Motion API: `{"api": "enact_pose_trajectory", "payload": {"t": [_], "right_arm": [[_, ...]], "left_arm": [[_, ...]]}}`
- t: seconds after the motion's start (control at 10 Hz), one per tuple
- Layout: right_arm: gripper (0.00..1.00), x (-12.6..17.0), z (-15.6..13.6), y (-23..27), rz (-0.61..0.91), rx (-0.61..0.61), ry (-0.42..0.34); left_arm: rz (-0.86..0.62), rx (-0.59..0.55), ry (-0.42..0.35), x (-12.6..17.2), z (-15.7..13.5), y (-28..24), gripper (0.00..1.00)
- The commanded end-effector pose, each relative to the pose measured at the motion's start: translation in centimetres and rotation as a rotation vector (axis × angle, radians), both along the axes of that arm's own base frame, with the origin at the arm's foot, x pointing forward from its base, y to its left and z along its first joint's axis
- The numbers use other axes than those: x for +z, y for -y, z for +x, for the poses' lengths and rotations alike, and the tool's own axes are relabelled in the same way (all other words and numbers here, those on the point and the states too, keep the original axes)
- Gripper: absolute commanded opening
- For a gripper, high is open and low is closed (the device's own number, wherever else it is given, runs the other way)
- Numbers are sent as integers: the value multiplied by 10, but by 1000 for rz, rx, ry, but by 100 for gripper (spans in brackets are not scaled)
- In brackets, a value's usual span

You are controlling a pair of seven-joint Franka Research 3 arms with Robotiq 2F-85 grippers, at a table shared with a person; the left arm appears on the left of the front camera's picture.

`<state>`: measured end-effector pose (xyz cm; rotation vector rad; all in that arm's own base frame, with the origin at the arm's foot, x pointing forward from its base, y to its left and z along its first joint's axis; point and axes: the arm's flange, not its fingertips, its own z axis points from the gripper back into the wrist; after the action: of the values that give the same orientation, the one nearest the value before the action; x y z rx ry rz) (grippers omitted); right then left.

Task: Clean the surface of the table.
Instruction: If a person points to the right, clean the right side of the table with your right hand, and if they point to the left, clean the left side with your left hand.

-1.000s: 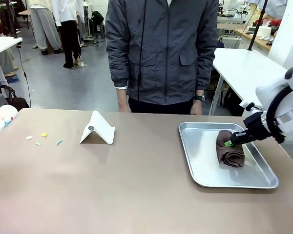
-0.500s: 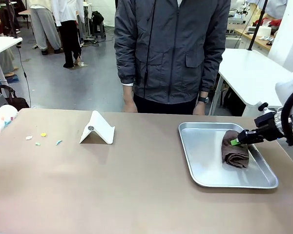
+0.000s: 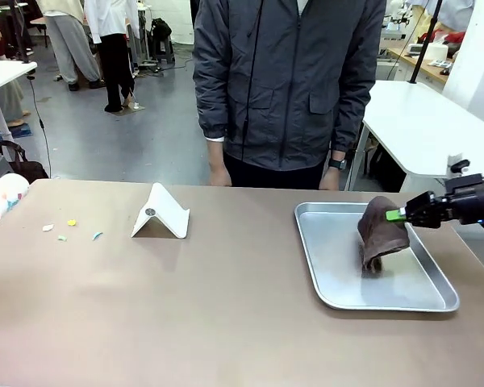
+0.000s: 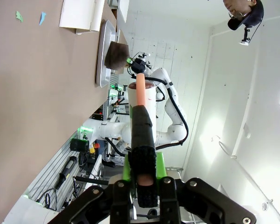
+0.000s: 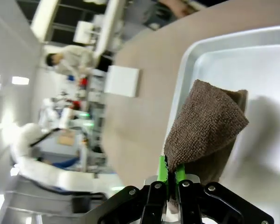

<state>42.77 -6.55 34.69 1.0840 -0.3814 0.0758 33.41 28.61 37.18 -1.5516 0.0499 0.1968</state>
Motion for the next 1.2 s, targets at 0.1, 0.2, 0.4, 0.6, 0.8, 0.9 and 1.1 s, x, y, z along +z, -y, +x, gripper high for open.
{"api": "enact_pose_trajectory", "payload": {"t": [0.1,0.2,0.4,0.6,0.8,0.9,1.1], "right_arm": [[7,40,-34,22,205,22,-74],[7,54,-45,22,227,-2,-112],[7,73,-66,21,254,8,-187],[7,76,-75,19,249,8,-189],[7,72,-66,21,245,5,-163],[7,72,-66,21,245,5,-163],[7,72,-66,21,245,5,-163]], "left_arm": [[-15,10,21,4,-1,-3,0],[-15,10,21,4,-1,-3,0],[-15,10,21,4,-1,-3,0],[-15,10,21,4,-1,-3,0],[-15,10,21,4,-1,-3,0],[-15,10,21,4,-1,-3,0],[-15,10,21,4,-1,-3,0]]}}
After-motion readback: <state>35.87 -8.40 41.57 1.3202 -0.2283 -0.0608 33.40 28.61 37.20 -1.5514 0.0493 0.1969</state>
